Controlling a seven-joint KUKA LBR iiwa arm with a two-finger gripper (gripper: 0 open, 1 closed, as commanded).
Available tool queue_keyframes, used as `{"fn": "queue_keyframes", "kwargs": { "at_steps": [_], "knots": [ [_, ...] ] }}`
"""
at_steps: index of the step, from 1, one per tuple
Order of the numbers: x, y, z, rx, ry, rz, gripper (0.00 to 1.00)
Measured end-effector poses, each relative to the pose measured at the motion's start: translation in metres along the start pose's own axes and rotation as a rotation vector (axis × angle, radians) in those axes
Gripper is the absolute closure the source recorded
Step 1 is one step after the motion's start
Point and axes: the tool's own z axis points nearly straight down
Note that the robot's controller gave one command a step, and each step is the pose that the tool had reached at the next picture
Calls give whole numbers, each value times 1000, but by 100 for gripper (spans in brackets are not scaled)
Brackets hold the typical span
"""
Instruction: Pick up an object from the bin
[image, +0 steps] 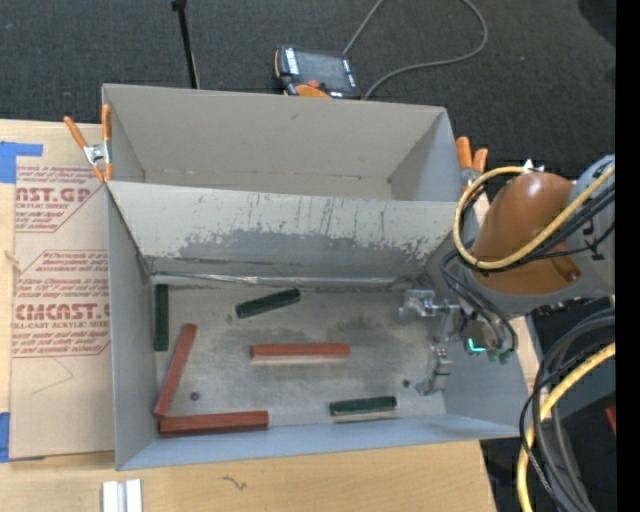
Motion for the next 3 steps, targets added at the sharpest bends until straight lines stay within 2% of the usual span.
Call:
{"fn": "queue_keyframes", "kwargs": {
  "at_steps": [1, 2, 3],
  "knots": [
    [12, 90, 58, -3, -2, 210, 0],
    [-29, 112, 66, -2, -11, 185, 0],
    [-27, 111, 65, 0, -8, 186, 100]
  ]
}}
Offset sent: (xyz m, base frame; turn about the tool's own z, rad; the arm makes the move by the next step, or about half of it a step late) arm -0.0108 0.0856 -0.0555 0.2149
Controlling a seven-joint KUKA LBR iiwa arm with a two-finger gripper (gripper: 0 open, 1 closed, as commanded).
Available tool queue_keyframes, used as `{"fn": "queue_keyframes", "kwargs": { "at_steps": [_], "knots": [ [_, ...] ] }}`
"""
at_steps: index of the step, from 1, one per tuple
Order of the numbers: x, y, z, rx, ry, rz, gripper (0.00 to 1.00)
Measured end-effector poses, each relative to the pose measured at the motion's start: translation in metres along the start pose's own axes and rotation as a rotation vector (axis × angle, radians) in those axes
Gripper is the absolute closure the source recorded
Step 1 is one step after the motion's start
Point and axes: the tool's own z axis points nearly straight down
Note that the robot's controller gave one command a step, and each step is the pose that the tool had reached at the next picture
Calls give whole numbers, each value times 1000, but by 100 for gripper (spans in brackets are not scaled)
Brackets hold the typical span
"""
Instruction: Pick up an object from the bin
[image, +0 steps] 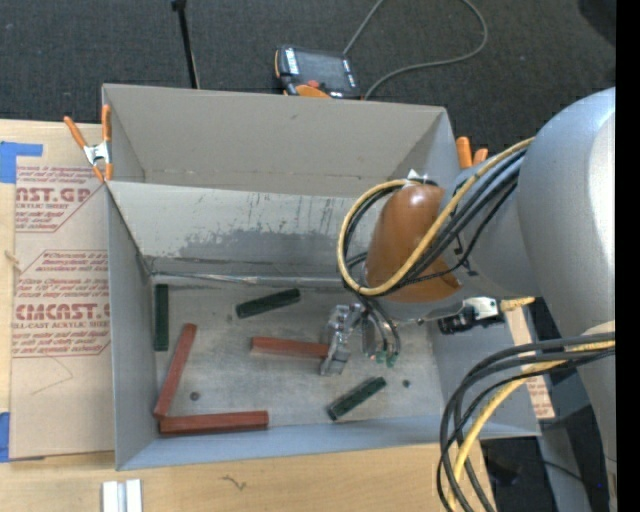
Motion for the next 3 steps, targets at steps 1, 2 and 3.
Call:
{"fn": "queue_keyframes", "kwargs": {
  "at_steps": [1, 2, 3],
  "knots": [
    [-37, 26, -147, -4, -10, 43, 100],
    [15, 77, -132, -1, 3, 45, 100],
    [13, 74, -132, 0, 0, 50, 0]
  ]
}}
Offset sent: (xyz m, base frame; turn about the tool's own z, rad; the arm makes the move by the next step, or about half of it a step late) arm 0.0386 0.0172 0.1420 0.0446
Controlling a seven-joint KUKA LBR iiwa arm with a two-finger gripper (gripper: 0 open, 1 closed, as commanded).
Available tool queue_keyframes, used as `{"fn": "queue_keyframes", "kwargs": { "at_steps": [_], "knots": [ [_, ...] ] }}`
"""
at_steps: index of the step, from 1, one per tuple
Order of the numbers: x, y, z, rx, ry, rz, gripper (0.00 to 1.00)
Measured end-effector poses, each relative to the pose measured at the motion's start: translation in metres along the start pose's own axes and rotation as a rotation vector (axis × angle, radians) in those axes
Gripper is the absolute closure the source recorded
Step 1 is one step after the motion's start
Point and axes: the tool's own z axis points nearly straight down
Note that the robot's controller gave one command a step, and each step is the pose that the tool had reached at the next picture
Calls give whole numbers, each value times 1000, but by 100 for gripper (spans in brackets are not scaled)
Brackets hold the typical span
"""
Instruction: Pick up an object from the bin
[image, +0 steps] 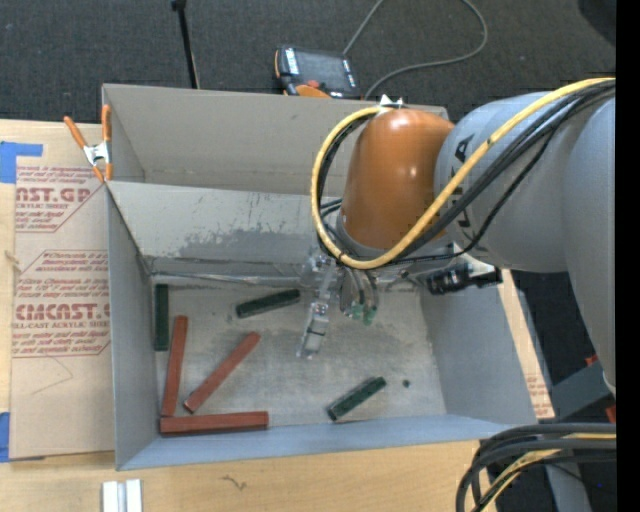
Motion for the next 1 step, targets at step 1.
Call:
{"fn": "queue_keyframes", "kwargs": {
  "at_steps": [1],
  "knots": [
    [-18, 73, 135, -1, 1, -94, 0]
  ]
}}
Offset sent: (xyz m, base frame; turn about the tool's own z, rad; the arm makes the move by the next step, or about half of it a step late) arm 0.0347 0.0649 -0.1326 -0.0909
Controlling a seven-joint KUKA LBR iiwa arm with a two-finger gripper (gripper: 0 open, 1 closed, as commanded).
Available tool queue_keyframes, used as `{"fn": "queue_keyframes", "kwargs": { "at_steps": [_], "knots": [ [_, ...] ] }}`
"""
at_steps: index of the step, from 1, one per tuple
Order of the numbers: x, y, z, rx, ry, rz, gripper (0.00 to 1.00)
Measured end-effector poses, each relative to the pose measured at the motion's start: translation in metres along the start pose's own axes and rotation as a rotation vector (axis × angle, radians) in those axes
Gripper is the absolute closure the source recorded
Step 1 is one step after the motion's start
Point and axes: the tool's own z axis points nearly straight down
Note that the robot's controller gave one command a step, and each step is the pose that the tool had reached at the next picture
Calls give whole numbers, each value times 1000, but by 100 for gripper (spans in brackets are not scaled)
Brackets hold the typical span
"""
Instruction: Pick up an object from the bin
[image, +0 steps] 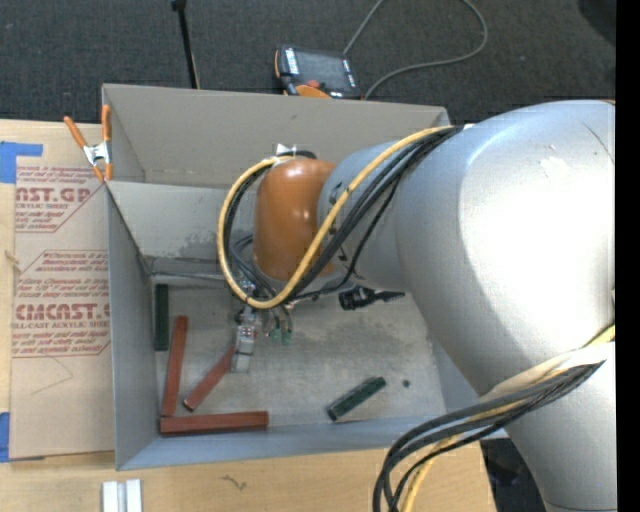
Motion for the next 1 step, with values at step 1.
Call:
{"fn": "queue_keyframes", "kwargs": {
  "at_steps": [1],
  "knots": [
    [-9, -46, -21, 2, -3, -247, 0]
  ]
}}
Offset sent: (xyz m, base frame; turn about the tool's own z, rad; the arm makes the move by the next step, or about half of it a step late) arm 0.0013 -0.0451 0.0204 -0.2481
